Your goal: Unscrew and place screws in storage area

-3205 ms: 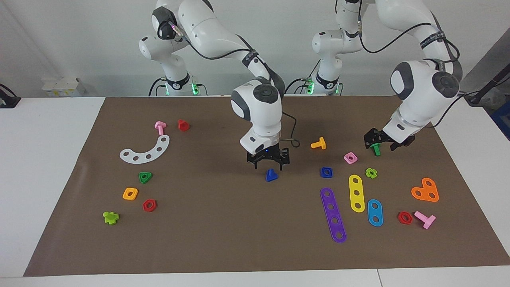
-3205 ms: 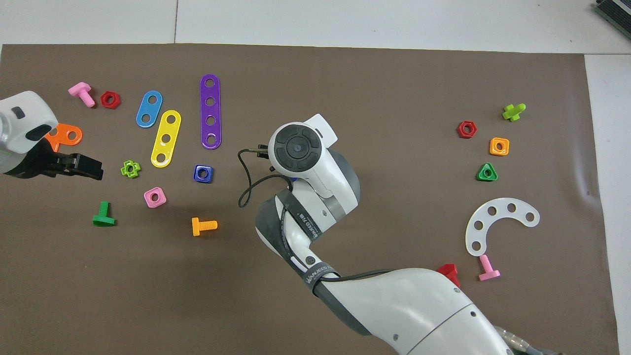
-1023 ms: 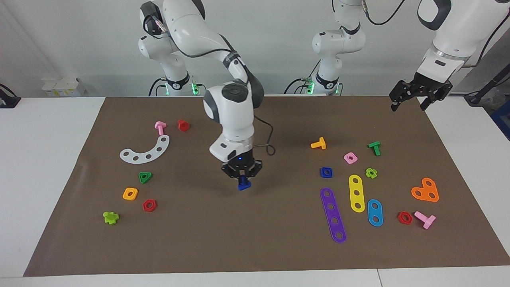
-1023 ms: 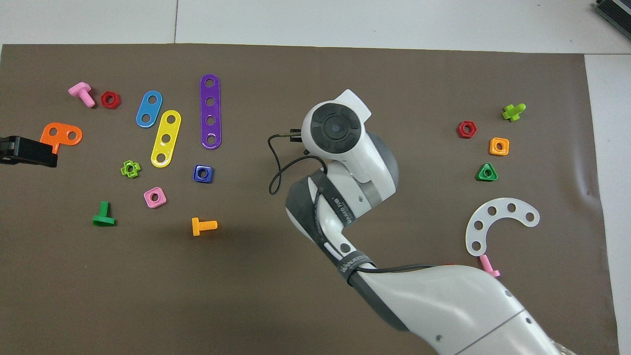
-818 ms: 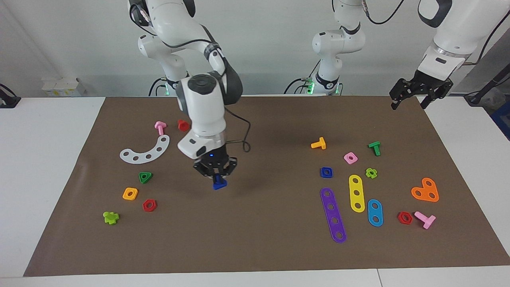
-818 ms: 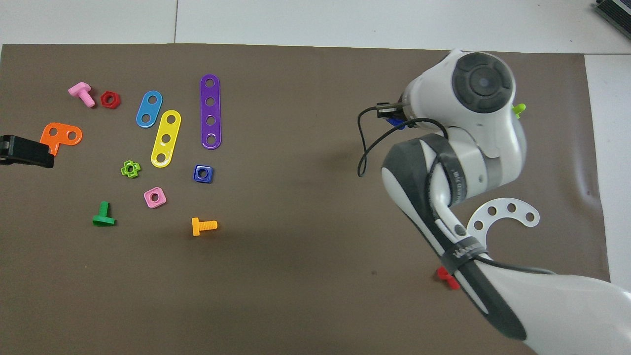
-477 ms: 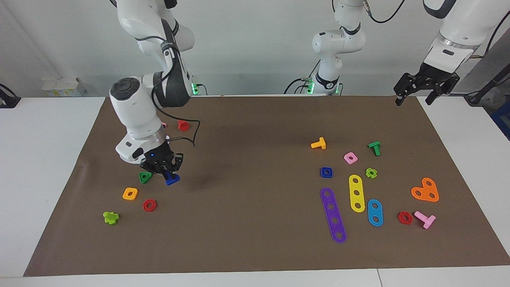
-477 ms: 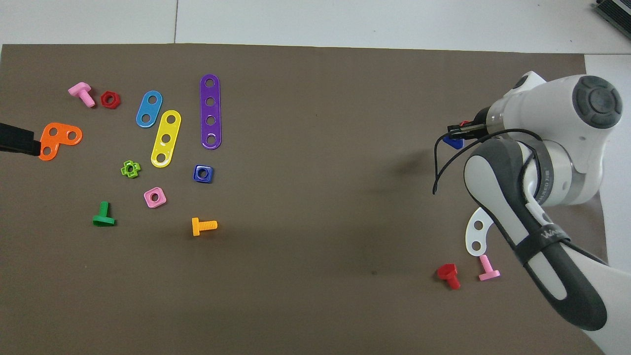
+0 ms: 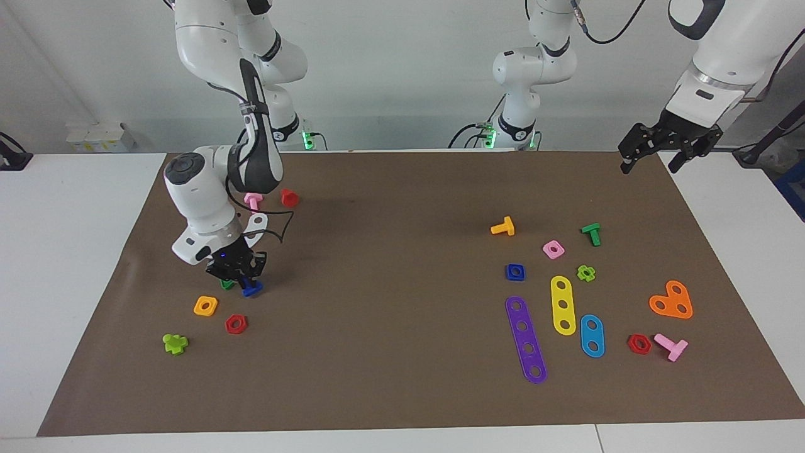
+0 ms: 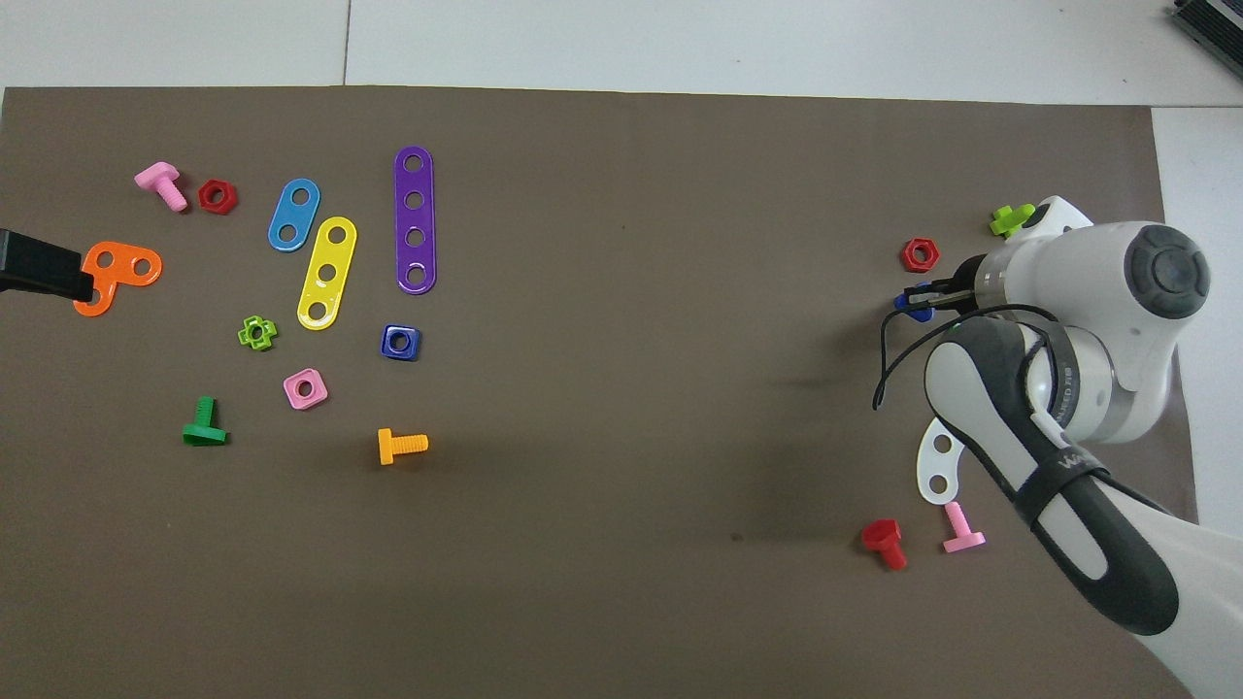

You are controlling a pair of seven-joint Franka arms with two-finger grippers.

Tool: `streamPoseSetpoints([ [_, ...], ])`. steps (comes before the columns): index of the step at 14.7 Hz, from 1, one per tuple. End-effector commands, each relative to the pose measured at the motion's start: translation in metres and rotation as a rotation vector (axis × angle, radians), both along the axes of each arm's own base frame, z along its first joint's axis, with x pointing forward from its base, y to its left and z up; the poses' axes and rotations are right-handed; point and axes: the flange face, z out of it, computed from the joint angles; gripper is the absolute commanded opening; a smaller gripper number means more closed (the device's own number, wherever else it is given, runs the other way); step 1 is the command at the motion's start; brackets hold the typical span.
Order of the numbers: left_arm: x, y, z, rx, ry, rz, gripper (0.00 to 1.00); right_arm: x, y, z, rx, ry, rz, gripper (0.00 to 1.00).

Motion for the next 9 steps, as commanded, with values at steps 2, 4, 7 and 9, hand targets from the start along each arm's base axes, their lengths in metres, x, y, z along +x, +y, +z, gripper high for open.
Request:
streamPoseSetpoints([
  [2,-0.012,-0.005,-0.006,-0.008,0.022,0.005,1.0,-0.024,-0.001,-0.004,0.02,0.01,0.015,0.0],
  [4,-0.018,-0.005,-0.012,-0.006,0.029,0.003,1.0,-0.025,-0.002,-0.005,0.02,0.014,0.014,0.0],
  [7,-0.022,-0.005,-0.011,-0.007,0.042,0.003,1.0,-0.025,-0.007,-0.004,0.024,0.02,-0.013,1.0],
  [9,-0.022,-0.014,-0.011,-0.007,0.043,-0.009,1.0,-0.018,-0.007,0.008,0.03,0.006,-0.042,1.0],
])
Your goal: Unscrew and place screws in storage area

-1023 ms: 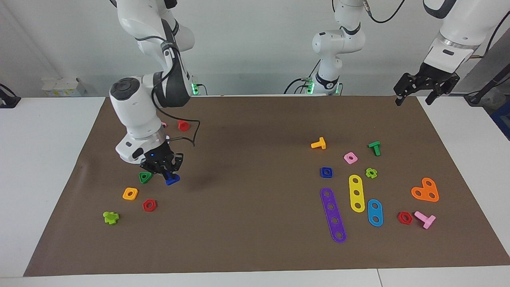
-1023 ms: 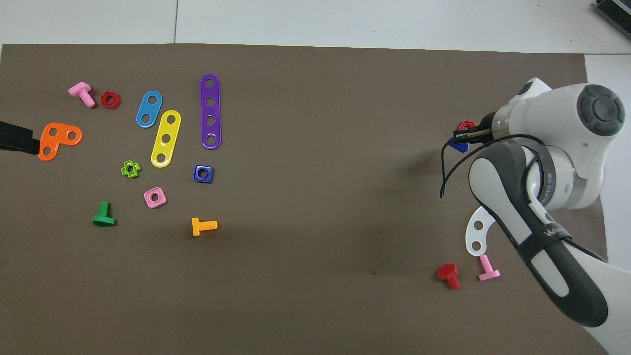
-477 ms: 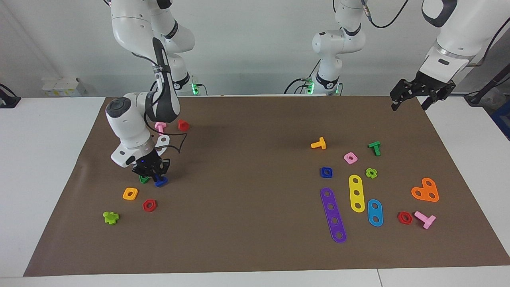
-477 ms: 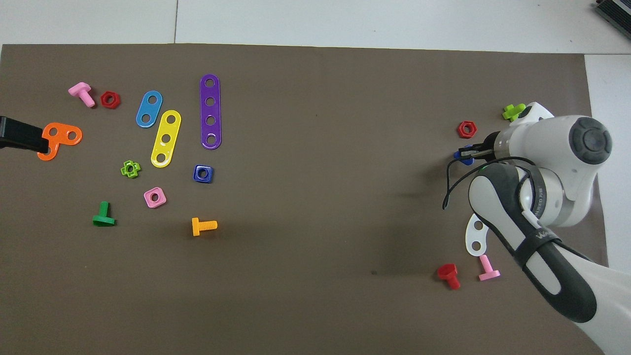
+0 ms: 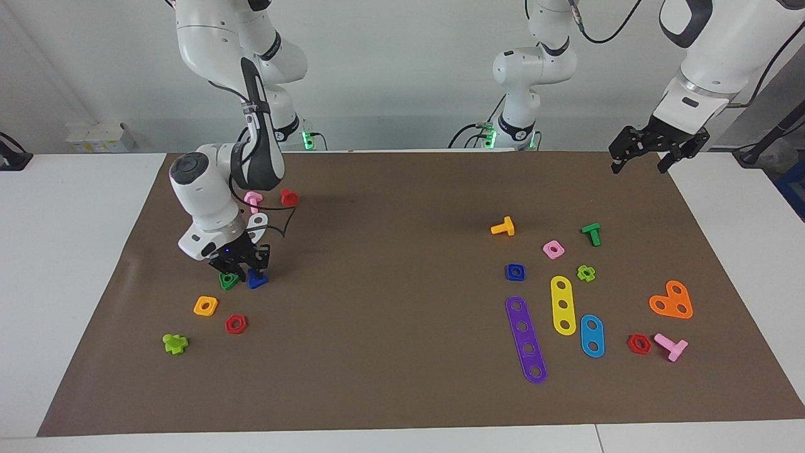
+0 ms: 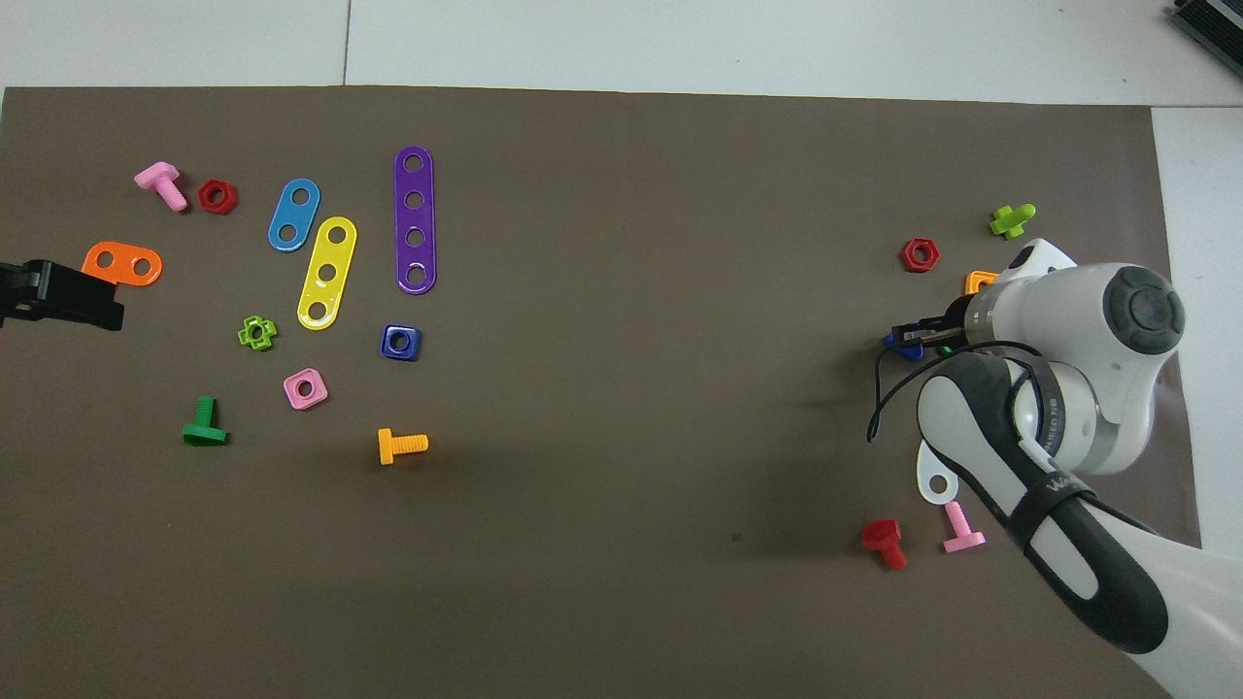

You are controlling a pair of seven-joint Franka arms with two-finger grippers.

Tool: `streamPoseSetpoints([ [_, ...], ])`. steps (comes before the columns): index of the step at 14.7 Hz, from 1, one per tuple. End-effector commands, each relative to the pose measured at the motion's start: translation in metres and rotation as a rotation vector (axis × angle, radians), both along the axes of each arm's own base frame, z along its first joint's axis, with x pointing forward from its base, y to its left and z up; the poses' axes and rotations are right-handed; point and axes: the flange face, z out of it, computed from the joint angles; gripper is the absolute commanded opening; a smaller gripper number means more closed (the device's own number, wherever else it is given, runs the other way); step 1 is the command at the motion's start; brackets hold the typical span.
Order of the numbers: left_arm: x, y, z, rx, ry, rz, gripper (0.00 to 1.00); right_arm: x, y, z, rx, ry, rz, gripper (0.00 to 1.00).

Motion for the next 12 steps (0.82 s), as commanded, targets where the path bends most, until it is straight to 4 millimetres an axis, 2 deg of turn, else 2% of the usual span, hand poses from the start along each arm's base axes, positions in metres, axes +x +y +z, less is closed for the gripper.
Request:
streamPoseSetpoints([
  [1,-0.01,-0.011,0.002,-0.009,0.005,-0.006,1.0,0.005,-0.003,0.033,0.03,-0.027,-0.04,1.0],
  [3,-0.01,-0.012,0.001,-0.009,0.007,-0.009,1.0,0.021,-0.004,0.082,0.032,0.004,-0.037,1.0],
  [5,-0.011,-0.011,0.0,-0.009,0.007,-0.007,1.0,0.03,-0.012,0.131,0.01,0.031,-0.096,1.0],
  [7,-0.011,-0.01,0.0,-0.011,0.007,-0.007,1.0,0.023,-0.019,0.19,-0.08,0.002,-0.157,1.0],
  [12,-0.012,-0.009,0.0,-0.01,0.008,-0.004,1.0,-0.006,-0.04,0.302,-0.105,0.052,-0.213,1.0],
])
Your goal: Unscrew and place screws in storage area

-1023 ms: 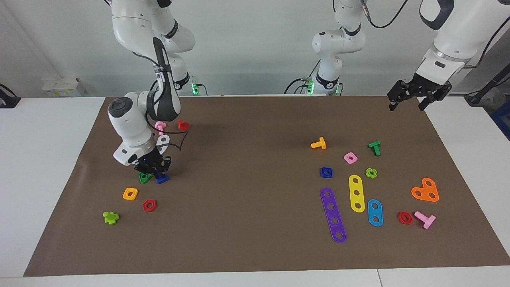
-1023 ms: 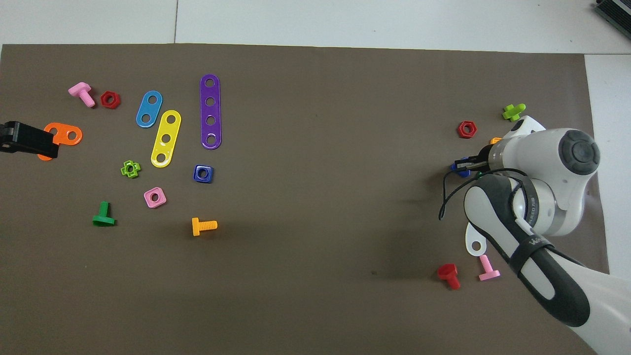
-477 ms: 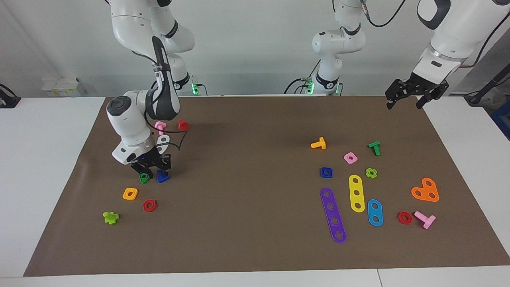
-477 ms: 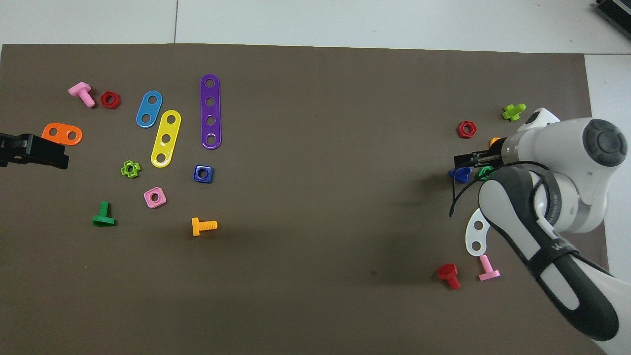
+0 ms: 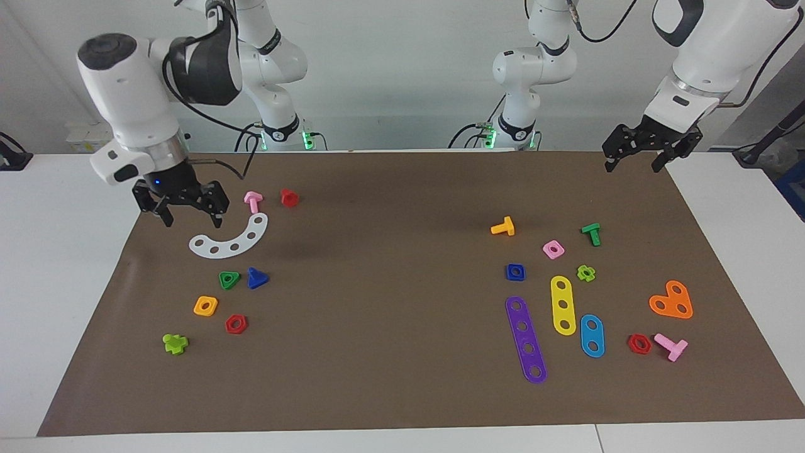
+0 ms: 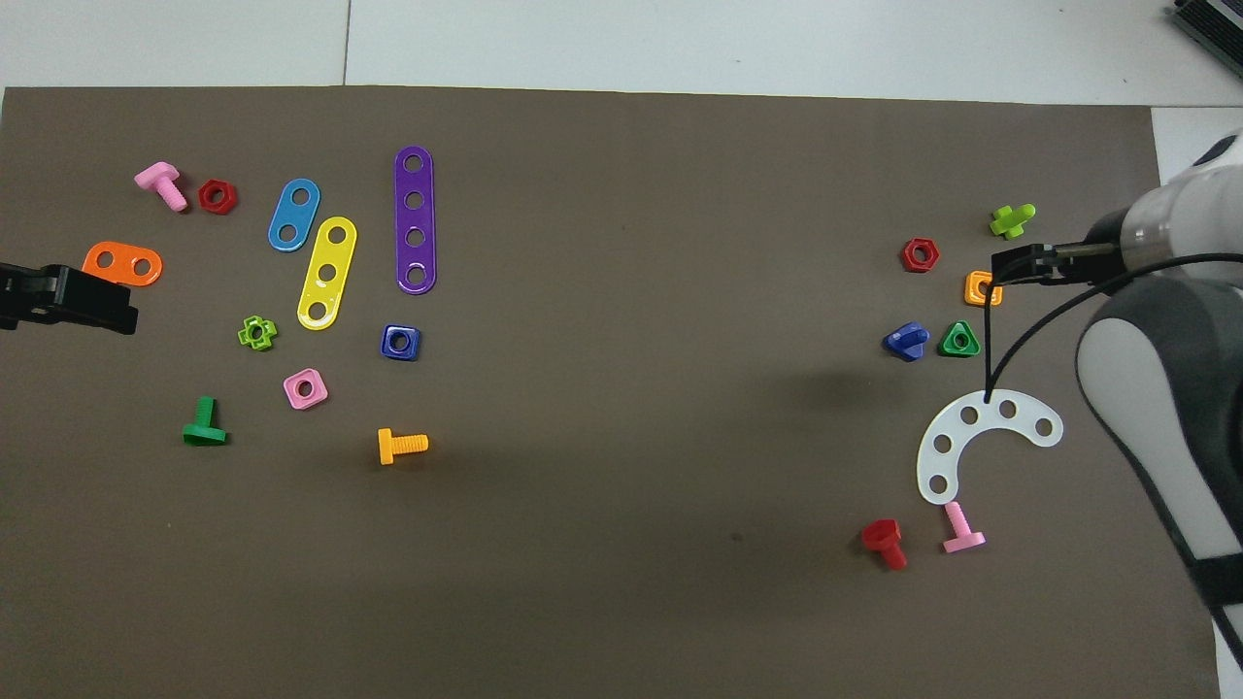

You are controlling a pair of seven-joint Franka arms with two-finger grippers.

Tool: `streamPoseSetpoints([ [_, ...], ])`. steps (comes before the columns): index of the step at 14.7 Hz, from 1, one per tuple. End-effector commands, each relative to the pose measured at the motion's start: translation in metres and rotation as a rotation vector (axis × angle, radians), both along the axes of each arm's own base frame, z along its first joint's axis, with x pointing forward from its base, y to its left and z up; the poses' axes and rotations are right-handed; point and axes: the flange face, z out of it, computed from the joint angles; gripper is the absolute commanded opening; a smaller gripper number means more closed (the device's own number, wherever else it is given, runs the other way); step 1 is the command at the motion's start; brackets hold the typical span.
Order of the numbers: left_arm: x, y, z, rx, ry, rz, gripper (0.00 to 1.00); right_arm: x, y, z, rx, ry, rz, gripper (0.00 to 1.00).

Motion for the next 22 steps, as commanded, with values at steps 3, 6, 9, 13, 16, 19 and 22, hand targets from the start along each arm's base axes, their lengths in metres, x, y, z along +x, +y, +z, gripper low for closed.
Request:
streamPoseSetpoints([
  [3,-0.011,0.0,0.0,-0.01,0.008,0.01,1.0,-0.017,-0.011,0.076,-0.005,0.053,-0.049,1.0],
  [6,-0.01,-0.002,-0.001,-0.01,0.008,0.007,1.0,-0.024,-0.013,0.066,0.0,0.077,-0.055,1.0],
  [9,-0.01,-0.001,-0.001,-0.011,0.006,0.008,1.0,-0.047,-0.015,0.038,0.011,0.122,-0.055,1.0],
  [13,-0.01,-0.001,0.001,-0.011,0.003,0.008,1.0,-0.043,-0.004,0.04,0.004,0.107,-0.022,1.0],
  [16,-0.01,-0.001,0.001,-0.011,0.006,0.008,1.0,-0.044,-0.003,0.041,0.006,0.113,-0.023,1.0],
  [19,-0.01,-0.001,0.001,-0.011,0.006,0.008,1.0,-0.047,-0.003,0.044,0.01,0.107,-0.022,1.0],
  [22,-0.01,-0.001,0.001,-0.011,0.003,0.01,1.0,-0.047,-0.002,0.046,0.018,0.104,-0.022,1.0],
])
